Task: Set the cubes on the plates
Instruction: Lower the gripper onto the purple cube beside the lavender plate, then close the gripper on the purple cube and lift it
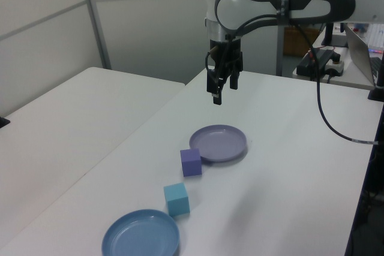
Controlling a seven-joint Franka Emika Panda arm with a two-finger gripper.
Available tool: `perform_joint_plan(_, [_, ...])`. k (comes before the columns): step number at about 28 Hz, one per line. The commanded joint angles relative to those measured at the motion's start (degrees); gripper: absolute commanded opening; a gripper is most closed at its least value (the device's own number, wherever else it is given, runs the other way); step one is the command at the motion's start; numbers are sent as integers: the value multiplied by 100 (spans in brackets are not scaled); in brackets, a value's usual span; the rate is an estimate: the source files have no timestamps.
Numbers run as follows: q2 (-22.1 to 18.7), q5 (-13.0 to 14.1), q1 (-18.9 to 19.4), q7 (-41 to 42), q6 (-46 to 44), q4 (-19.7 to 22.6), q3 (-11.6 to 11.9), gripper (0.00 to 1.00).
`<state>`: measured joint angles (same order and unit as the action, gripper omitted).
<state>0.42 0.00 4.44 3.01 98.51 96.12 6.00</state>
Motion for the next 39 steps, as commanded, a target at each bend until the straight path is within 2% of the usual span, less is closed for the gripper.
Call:
perform_joint_plan(1, [342,-35,-21,51,-104,-120,-11,100])
perform_joint_plan(5, [511,-70,-31,-45,-104,-164,-3,100])
perform_joint_plan(10, [915,-88,-31,-467,-77,-269,33,100])
perform_joint_plan(13, [1170,-79,-31,-1046,203,-322,33,100])
perform_joint_plan(21, [1742,0,-22,-3374,1073,-314,33,100])
perform_joint_plan(22, [1873,9,-13,-3882,1239,-314,15,100])
perform_joint_plan(28, [2426,35,13,-5764,1943,-296,-2,100])
perform_joint_plan(32, [2726,44,75,-5890,2216,-305,-29,100])
perform_joint_plan(34, [2884,27,267,-5934,2400,-296,-38,100])
perform_joint_plan(39, [2955,27,330,-6162,2814,-287,-38,100])
